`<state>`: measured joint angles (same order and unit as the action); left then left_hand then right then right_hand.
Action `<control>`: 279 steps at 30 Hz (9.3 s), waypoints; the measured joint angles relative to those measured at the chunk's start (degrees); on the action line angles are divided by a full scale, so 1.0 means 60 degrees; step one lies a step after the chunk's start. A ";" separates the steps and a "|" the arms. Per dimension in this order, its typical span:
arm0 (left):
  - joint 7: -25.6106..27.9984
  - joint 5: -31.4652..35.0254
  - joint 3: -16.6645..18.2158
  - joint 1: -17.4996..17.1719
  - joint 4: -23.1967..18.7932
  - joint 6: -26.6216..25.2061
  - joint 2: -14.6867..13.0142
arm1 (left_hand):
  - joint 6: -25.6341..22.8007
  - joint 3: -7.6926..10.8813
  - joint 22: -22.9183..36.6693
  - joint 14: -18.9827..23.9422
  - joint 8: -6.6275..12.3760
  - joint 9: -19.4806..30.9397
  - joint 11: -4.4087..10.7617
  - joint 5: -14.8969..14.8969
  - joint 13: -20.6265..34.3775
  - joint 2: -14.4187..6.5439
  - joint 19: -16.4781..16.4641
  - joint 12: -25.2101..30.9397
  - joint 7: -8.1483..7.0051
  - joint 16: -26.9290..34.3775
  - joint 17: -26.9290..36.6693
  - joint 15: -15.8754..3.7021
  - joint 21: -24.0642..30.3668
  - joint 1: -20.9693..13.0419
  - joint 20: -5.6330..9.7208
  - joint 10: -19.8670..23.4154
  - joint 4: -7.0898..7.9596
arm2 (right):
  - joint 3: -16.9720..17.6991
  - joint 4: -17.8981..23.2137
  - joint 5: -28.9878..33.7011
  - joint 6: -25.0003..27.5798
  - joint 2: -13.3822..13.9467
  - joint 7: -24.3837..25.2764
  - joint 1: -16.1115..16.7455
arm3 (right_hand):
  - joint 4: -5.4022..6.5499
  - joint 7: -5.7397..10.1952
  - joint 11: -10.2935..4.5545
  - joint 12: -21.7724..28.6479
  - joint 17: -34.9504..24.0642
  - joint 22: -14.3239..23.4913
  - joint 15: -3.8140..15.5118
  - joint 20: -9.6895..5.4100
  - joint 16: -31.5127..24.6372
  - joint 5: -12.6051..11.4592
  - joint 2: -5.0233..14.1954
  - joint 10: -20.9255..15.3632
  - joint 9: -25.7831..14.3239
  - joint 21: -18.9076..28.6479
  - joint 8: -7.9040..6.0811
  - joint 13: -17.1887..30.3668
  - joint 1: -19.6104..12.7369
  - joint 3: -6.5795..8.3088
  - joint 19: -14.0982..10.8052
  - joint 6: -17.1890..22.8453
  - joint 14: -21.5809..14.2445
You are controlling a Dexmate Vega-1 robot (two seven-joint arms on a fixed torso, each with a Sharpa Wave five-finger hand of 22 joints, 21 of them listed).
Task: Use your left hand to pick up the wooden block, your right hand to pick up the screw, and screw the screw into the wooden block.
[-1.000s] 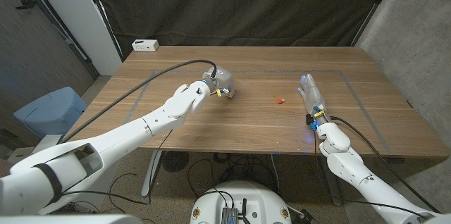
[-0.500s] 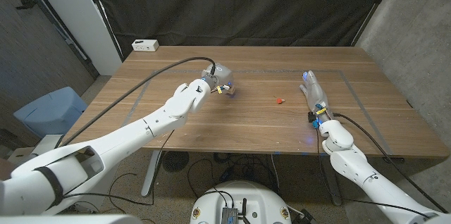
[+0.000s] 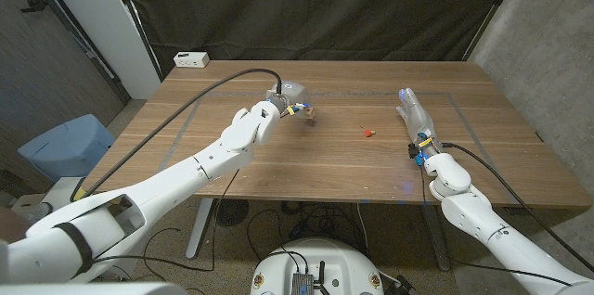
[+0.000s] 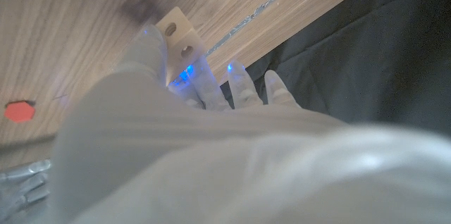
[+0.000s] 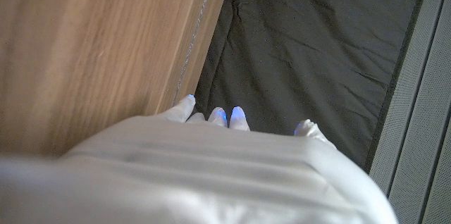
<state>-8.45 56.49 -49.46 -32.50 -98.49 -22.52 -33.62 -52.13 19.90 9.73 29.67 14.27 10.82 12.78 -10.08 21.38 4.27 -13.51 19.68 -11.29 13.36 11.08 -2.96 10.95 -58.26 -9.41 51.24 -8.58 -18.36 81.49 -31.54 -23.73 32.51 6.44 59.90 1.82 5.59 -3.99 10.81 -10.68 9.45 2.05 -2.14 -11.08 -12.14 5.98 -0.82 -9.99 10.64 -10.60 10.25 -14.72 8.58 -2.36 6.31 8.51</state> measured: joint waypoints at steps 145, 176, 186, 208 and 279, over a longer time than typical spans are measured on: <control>0.0859 -1.2330 0.1841 0.0402 0.1782 0.1328 0.0468 | 0.0367 -0.0469 0.0022 -0.1063 -0.0445 0.0052 -0.0014 -0.0085 0.0448 -0.0501 0.1244 -0.0663 0.0154 -0.0357 -0.0025 0.0069 -0.0135 0.0027 0.0154 -0.0425 0.0058 | -0.1919 0.2070 0.8340 0.2023 0.4499 -0.2127 -0.2537 | -0.2027 0.1219 -0.0850 0.0000 0.0067 -0.0016 -0.0033 -0.0035 0.0000 0.0147 -0.1296 -0.0301 -0.0181 0.0073 -0.0510 0.0000 -0.4390 0.1421 -0.1333 0.2686 -0.0961; 0.0804 -1.2329 0.1677 0.0577 0.2016 0.1193 0.0637 | 0.0368 -0.0487 0.0024 -0.1094 -0.0433 0.0038 -0.0014 -0.0076 0.0494 -0.0503 0.1331 -0.0740 0.0154 -0.0315 -0.0025 0.0101 -0.0090 0.0029 0.0137 -0.0425 0.0040 | -0.2582 0.1675 0.9777 0.1789 0.4175 -0.2324 -0.3046 | -0.2013 0.1220 -0.0835 -0.0039 0.0067 0.0007 -0.0036 -0.0019 0.0000 0.0074 -0.1379 -0.0082 -0.0224 0.0073 -0.0444 0.0000 -0.4950 0.1564 -0.1419 0.2612 -0.1029; 0.0815 -1.2329 0.1664 0.0568 0.1971 0.1155 0.0619 | 0.0433 -0.0517 0.0024 -0.1147 -0.0434 0.0046 -0.0047 -0.0075 0.0486 -0.0539 0.1366 -0.0811 0.0188 -0.0315 -0.0024 0.0048 -0.0090 0.0066 0.0172 -0.0458 0.0067 | -0.2717 0.1561 1.0060 0.1675 0.4083 -0.2186 -0.3092 | -0.2016 0.1219 -0.0835 -0.0039 0.0068 0.0006 -0.0052 0.0016 0.0000 0.0009 -0.1430 -0.0083 -0.0225 0.0073 -0.0444 0.0000 -0.5081 0.1567 -0.1488 0.2613 -0.1045; 0.0815 -1.2309 0.1643 0.0516 0.1747 0.1030 0.0515 | 0.0520 -0.0527 0.0025 -0.1233 -0.0443 0.0044 -0.0012 -0.0074 0.0464 -0.0576 0.1434 -0.0885 0.0203 -0.0315 -0.0024 0.0062 -0.0090 0.0102 0.0105 -0.0600 0.0076 | -0.2956 0.1356 1.0741 0.1462 0.3946 -0.1783 -0.3159 | -0.1977 0.1168 -0.0835 -0.0038 0.0068 0.0004 -0.0034 0.0000 0.0000 0.0000 -0.1502 -0.0084 -0.0314 0.0073 -0.0511 0.0000 -0.5448 0.1683 -0.1639 0.2874 -0.1232; 0.0636 -1.2198 0.1552 0.0527 0.1714 0.0948 0.0416 | 0.0463 -0.0551 0.0026 -0.1231 -0.0436 0.0038 -0.0015 -0.0067 0.0490 -0.0664 0.1433 -0.1033 0.0117 -0.0281 -0.0024 0.0063 -0.0090 0.0191 0.0106 -0.0597 0.0051 | -0.3379 0.0427 1.0541 0.1107 0.3458 -0.1661 -0.3628 | -0.1871 0.1168 -0.0904 0.0001 0.0004 0.0001 -0.0051 0.0033 0.0000 -0.0137 -0.1656 -0.0122 -0.0668 0.0073 -0.1377 0.0047 -0.5659 0.1577 -0.1946 0.4341 -0.1489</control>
<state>-4.63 -16.70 -40.15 -29.34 -88.21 -16.83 -31.13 -49.35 16.60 9.88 22.28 11.65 11.04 12.70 -10.48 24.32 0.28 -4.92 13.49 -10.59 11.67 10.94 -2.59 10.41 -57.12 -8.78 47.65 -8.27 -38.63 84.05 31.71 -17.09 53.26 -3.53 38.13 -9.41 12.60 -9.42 10.82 -10.65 9.45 1.74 -1.94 -11.08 -12.96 -3.96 -1.55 -14.00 11.08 -18.87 10.53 -48.67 18.04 -14.04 32.36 -0.42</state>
